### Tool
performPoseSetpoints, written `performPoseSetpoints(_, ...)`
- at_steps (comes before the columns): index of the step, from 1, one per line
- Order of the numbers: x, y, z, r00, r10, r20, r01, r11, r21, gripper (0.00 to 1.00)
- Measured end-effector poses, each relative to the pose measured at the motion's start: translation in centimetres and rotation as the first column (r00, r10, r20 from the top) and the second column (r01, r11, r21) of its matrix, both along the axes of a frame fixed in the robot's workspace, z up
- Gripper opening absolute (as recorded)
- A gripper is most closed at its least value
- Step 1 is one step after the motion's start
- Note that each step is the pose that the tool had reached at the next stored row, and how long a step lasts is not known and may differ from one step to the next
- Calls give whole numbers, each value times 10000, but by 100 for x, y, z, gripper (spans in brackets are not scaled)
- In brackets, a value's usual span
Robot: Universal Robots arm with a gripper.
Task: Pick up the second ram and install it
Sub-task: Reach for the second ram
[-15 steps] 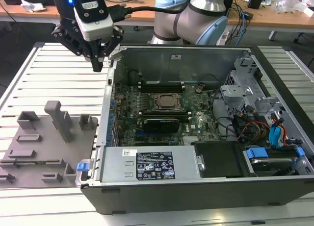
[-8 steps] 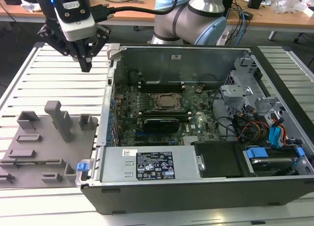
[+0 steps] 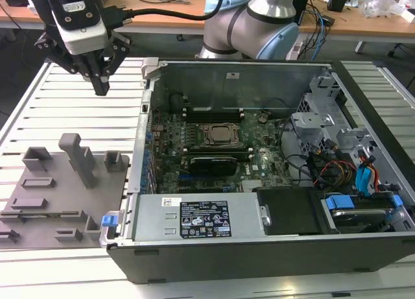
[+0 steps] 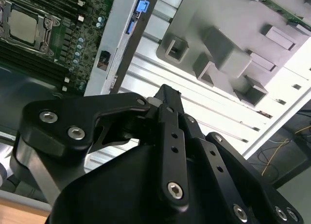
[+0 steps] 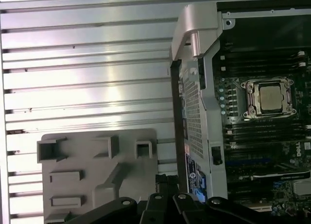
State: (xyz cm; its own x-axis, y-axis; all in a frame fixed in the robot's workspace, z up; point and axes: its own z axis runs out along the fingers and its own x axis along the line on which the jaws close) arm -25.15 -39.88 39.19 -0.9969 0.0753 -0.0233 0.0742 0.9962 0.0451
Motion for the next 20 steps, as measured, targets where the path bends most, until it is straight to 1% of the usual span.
performPoseSetpoints(20, -325, 0, -7, 10000, 0, 0, 0, 10000, 0, 11)
